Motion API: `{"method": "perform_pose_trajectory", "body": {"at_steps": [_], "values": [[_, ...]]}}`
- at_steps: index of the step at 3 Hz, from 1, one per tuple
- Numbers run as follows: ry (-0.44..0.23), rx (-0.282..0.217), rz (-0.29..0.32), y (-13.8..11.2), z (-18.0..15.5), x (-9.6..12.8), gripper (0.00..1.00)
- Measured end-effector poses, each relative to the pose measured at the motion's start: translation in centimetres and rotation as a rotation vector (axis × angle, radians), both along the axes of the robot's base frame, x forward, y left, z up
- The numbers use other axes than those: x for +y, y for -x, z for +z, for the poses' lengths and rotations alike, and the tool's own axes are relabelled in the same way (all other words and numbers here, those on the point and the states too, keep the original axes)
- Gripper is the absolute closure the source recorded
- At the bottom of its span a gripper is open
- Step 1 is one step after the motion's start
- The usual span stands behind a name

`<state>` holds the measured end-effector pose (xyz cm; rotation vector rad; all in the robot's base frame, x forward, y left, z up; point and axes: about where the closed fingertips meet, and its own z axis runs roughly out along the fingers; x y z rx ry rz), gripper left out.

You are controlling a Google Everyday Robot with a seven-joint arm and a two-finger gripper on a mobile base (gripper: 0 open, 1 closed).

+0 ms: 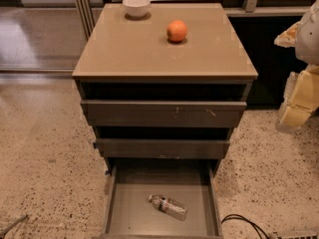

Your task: Pick water bottle from bottom drawer and place on counter

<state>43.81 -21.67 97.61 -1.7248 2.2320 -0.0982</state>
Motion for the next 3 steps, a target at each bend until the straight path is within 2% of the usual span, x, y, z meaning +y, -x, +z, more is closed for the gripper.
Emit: {"method": "perform_pose_trajectory", "body": {"at_steps": [1, 2, 3], "values": [[0.001, -0.004, 0.0, 0.0, 0.0, 0.1, 0.0], [-0.01, -0.003, -0.007, 0.6, -2.1, 0.4, 0.0], [0.008, -0.007, -0.029, 1.6, -6.1, 0.7, 0.0]]}}
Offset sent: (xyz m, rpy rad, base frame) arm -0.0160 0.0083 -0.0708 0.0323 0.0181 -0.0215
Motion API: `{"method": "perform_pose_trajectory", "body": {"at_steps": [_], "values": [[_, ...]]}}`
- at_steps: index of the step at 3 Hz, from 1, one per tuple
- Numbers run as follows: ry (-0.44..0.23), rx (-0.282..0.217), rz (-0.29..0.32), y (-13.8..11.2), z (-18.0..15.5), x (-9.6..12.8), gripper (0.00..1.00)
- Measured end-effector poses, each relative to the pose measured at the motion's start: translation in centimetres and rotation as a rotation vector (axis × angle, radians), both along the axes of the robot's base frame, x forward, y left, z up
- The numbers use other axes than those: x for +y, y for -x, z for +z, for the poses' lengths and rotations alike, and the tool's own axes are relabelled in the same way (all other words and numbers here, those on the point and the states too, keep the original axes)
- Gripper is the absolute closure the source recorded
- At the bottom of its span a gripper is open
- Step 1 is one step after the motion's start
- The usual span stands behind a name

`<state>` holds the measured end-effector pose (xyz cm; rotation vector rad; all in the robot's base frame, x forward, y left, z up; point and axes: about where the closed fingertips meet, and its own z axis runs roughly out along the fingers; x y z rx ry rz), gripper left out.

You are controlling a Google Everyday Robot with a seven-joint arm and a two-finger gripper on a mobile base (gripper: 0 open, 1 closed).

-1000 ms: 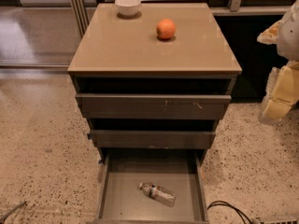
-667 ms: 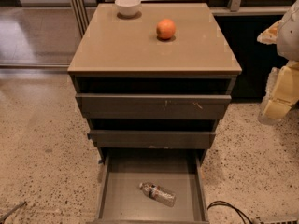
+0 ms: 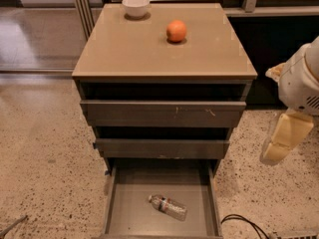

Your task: Pick water bottle from bottom drawer and place on counter

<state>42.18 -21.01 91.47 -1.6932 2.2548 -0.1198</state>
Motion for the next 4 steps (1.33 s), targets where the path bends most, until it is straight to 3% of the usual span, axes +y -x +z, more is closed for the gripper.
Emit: {"method": "perform_pose_trajectory", "body": {"at_steps": [2, 3, 4], "values": [[0.018, 0.09, -0.071, 2.6, -10.3, -1.2, 0.0], [-0.012, 0.125, -0.17, 3.4, -14.6, -2.9, 0.0], [-0.012, 0.125, -0.169, 3.4, -14.6, -2.8, 0.0]]}}
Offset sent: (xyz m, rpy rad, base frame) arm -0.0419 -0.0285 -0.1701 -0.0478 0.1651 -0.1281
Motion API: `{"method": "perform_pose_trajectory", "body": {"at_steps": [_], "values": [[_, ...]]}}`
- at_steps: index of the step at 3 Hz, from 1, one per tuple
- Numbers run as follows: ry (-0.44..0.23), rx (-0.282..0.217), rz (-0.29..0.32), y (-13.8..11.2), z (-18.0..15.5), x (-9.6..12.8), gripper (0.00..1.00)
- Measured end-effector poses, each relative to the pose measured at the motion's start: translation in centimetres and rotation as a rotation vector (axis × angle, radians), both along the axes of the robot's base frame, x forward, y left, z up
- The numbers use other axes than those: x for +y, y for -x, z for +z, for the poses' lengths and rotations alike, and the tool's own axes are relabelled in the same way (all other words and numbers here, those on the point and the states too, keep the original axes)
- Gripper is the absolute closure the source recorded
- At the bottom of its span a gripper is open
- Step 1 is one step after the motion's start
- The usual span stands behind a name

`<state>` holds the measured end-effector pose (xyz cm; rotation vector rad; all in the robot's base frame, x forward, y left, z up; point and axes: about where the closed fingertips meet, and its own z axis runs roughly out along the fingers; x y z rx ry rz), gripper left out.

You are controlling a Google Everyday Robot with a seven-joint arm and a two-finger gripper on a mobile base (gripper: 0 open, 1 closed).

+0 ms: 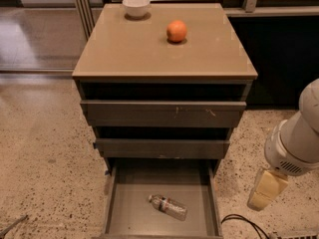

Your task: Pick water bottle from bottom drawer and place on counter

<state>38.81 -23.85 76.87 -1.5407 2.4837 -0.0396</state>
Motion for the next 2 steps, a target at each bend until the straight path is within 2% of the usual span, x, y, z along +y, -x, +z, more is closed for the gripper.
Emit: {"method": "perform_pose_trajectory", "body": {"at_steps": [1, 2], "values": [[-0.045, -0.008, 0.032, 0.4, -0.2, 1.6, 0.0], [-0.127, -0.024, 0.054, 0.4, -0.7, 3.5, 0.0]]}}
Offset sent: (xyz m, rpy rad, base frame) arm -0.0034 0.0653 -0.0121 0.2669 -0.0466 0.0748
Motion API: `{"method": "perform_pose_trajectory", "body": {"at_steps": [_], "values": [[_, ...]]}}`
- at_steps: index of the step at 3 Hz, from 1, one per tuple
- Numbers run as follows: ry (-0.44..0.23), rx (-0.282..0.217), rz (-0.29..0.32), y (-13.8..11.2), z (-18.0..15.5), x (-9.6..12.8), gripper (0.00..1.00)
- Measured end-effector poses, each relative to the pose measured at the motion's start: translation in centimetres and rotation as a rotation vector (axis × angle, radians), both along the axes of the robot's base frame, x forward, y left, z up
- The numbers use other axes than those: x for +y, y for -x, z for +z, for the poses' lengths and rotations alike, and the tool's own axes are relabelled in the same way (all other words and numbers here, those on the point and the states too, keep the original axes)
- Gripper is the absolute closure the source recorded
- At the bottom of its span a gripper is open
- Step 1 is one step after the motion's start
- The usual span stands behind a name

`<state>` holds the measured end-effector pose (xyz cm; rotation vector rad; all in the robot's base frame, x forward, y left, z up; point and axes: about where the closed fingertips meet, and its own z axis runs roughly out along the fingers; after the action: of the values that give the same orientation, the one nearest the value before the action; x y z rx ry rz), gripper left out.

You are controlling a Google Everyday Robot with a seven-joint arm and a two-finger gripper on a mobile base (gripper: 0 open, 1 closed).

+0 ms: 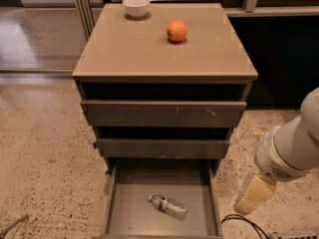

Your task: Pick water bottle from bottom drawer and place on counter

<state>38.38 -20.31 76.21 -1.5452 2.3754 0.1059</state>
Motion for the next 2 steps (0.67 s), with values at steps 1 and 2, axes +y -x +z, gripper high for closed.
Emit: {"method": "perform_pose_trajectory", "body": {"at_steps": [1, 2], "values": [[-0.041, -0.012, 0.023, 0.1, -2.2, 3.3, 0.0], [-0.009, 0.004, 0.024, 0.6, -6.5, 5.9, 0.0]]}}
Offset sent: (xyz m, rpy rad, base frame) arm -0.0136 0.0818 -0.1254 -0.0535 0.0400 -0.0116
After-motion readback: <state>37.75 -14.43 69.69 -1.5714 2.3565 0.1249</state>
